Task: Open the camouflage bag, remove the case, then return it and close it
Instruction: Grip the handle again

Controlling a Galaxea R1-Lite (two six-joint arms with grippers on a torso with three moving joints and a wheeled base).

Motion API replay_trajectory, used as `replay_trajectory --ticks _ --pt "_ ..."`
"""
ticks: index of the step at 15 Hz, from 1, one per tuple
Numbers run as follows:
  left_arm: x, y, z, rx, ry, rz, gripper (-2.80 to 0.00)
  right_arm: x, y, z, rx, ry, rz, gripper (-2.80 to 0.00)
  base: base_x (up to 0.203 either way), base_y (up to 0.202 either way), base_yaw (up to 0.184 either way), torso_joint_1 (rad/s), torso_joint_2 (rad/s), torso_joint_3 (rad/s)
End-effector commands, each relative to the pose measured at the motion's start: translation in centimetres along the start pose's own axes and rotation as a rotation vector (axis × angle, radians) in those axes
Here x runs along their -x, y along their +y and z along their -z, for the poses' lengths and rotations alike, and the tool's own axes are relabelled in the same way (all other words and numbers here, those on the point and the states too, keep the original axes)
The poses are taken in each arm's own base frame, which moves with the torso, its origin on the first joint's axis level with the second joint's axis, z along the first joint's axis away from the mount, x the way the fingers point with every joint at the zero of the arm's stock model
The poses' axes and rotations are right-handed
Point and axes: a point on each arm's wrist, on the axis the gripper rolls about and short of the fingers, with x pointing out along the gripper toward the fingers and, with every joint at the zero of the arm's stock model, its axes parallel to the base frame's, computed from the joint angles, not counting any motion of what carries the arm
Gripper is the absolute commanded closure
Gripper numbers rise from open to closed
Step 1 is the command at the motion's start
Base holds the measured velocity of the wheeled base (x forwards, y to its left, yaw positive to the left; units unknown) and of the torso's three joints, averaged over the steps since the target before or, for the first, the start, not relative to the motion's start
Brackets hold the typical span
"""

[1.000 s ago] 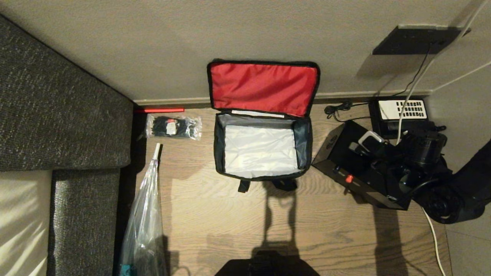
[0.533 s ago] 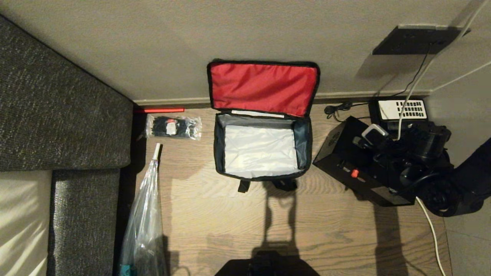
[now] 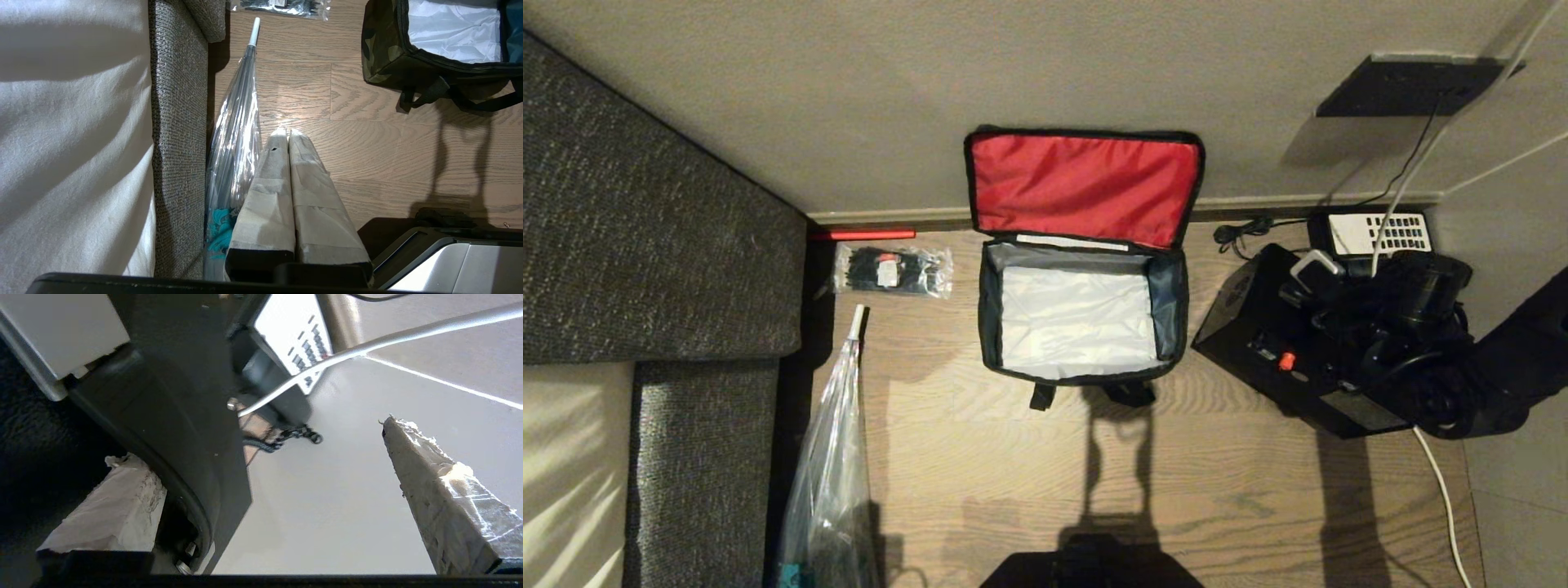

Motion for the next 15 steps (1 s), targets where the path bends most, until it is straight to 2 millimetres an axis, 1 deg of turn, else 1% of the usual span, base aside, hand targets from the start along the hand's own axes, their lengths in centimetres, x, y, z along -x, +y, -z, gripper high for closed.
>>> replay_trajectory --ticks 1,3,4,5,9,15 --pt "0.0 0.0 0.1 0.0 -0.001 0.0 0.0 -0.8 0.5 0.4 0.026 0.016 0.01 -2.8 0.0 0.0 0.0 0.0 0.0 0.0" --pt "0.0 0.0 0.1 0.0 -0.001 -0.001 0.0 -1.5 0.0 0.2 0.018 0.014 0.035 -2.8 0.0 0.0 0.0 0.0 0.0 0.0" --pt "0.0 0.0 0.1 0.0 -0.001 0.0 0.0 -2.2 -0.3 0.5 0.027 0.023 0.045 -2.8 0.0 0.0 0.0 0.0 0.0 0.0" --pt "0.0 0.0 0.1 0.0 -0.001 -0.001 0.0 -2.3 -0.3 0.8 0.043 0.031 0.044 -2.8 0.0 0.0 0.0 0.0 0.0 0.0" --pt "0.0 0.0 0.1 0.0 -0.001 -0.001 0.0 -2.5 -0.3 0.9 0.04 0.018 0.04 -2.8 0.0 0.0 0.0 0.0 0.0 0.0" --pt "0.0 0.0 0.1 0.0 -0.001 0.001 0.0 -2.4 0.3 1.4 0.053 0.025 0.02 -2.8 0.0 0.0 0.0 0.0 0.0 0.0"
